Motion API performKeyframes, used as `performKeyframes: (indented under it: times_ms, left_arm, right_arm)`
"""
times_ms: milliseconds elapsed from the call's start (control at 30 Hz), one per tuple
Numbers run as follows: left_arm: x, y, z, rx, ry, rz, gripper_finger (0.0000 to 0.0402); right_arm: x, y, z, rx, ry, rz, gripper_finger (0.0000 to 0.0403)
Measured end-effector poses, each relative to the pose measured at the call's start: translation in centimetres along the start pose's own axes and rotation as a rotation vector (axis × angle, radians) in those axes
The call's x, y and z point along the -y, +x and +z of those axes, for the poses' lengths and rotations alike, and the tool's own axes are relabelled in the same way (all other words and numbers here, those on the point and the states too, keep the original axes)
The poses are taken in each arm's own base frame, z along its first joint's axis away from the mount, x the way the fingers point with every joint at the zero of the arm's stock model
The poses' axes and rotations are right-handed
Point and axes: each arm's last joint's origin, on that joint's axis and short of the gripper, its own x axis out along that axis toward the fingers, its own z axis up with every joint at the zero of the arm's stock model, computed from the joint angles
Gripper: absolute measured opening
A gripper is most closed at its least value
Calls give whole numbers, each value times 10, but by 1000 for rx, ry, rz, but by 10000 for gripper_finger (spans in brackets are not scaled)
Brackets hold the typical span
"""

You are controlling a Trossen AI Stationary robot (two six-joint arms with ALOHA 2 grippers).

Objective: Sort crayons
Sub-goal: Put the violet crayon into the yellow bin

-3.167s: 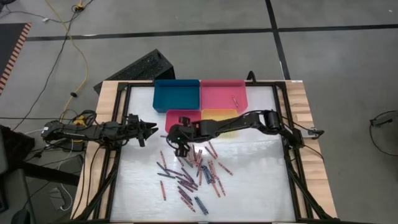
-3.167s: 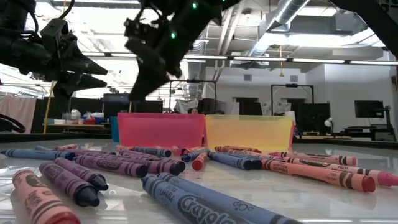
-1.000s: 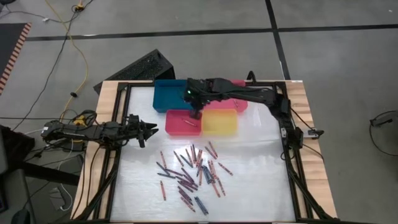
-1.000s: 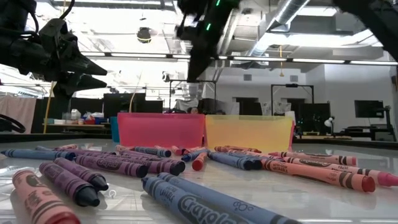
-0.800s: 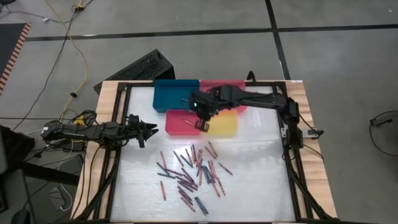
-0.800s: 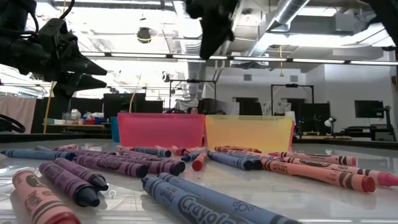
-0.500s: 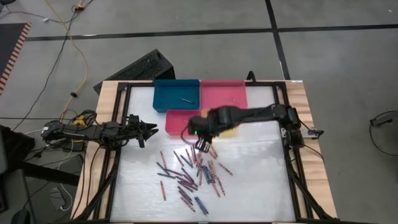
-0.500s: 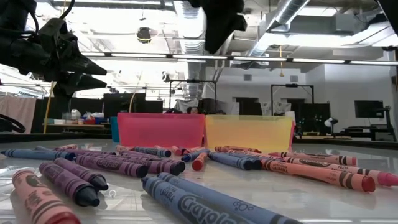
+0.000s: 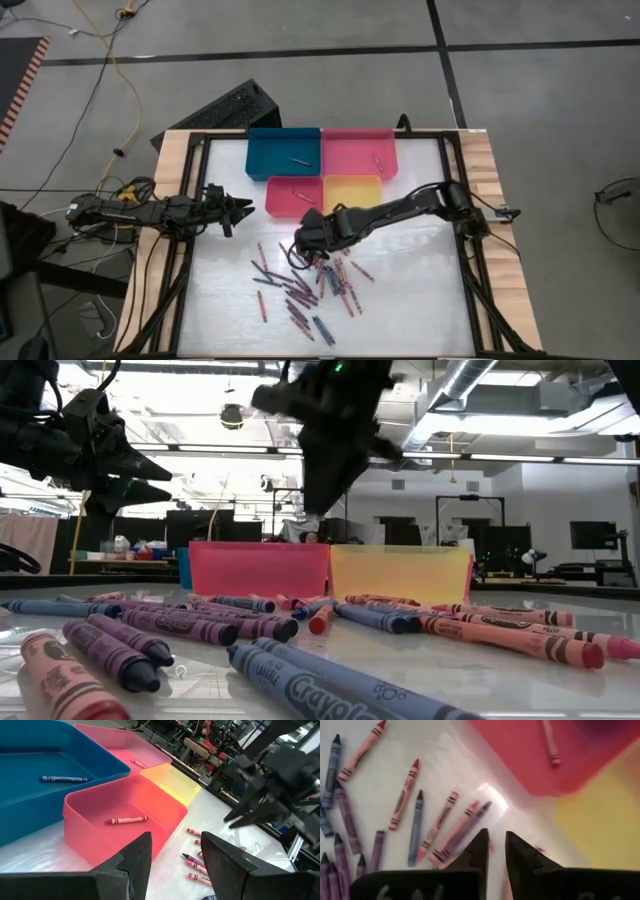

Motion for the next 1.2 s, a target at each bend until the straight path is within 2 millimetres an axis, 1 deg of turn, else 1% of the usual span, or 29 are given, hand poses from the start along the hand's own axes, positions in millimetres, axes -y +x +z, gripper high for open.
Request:
performKeyframes:
  times_ms: [100, 300, 433, 567, 767, 867, 1067, 1200]
  left_arm:
    - [0, 0, 0, -4, -4, -3, 160]
    - [0, 0, 0, -8, -9, -10, 160]
    - [0, 0, 0, -9, -9, -10, 160]
    - [0, 0, 0, -9, -12, -10, 160]
    - [0, 0, 0, -9, -12, -10, 160]
    - [0, 0, 0, -11, -12, -13, 160]
    - [0, 0, 0, -11, -12, -13, 160]
    - [0, 0, 0, -11, -12, -13, 160]
  right_arm:
    - [-1, 19, -2, -17, 45, -27, 63]
    - [-7, 49, -8, -49, 66, -44, 63]
    - [-9, 64, -13, -89, 84, -47, 63]
    - [-10, 66, -13, -85, 97, -37, 63]
    - [-9, 61, -9, -62, 90, -32, 63]
    - [-10, 62, -10, -71, 88, -25, 68]
    - [-16, 69, -11, -60, 99, 15, 96]
    - [-16, 72, -12, -63, 101, 8, 118]
